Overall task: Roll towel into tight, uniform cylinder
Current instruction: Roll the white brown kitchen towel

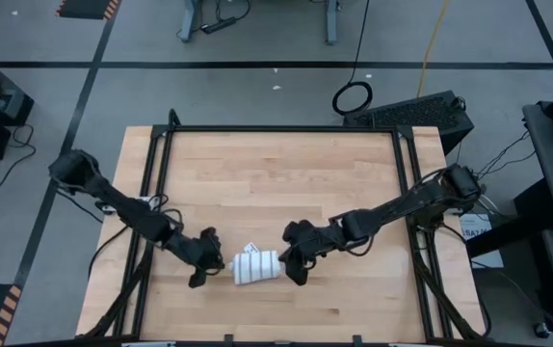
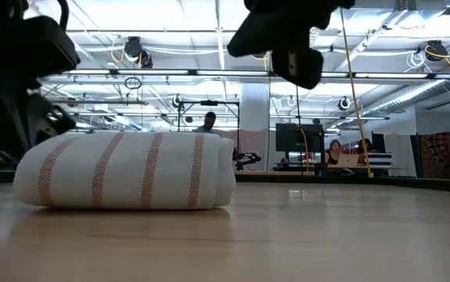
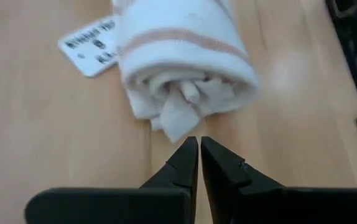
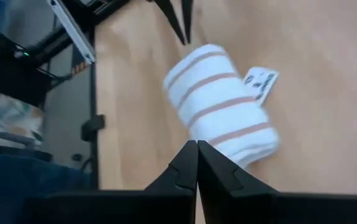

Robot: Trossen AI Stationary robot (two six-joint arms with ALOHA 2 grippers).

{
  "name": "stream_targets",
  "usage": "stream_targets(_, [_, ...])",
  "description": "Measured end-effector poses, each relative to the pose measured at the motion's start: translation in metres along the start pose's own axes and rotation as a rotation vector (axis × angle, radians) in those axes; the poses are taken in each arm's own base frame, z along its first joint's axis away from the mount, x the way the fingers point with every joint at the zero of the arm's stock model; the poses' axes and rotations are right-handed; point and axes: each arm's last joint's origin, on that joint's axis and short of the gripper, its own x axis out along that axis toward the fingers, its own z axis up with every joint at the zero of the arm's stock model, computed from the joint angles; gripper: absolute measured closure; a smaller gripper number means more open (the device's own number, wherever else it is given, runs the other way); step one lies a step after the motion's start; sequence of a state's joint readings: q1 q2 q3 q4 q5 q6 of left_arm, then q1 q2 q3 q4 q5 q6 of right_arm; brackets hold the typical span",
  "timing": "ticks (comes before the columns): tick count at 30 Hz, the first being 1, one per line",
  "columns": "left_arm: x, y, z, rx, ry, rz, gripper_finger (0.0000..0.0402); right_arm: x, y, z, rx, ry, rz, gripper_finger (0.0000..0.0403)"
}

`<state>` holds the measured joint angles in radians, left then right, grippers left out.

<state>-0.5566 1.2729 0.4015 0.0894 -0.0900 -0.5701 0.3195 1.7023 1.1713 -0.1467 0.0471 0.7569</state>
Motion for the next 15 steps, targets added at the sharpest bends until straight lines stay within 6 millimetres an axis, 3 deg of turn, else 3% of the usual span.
stream_targets(7, [0.031, -0.001, -0.001, 0.015, -0.001, -0.087, 0.0375, 0.000, 0.007, -0.005, 0.102, -0.005, 0.019, 0.0403])
stream_targets(15, [0.056, 0.016, 0.002, -0.021, -0.053, 0.002, 0.0375, -0.001, 0.012, -0.003, 0.138, -0.050, 0.037, 0.0403])
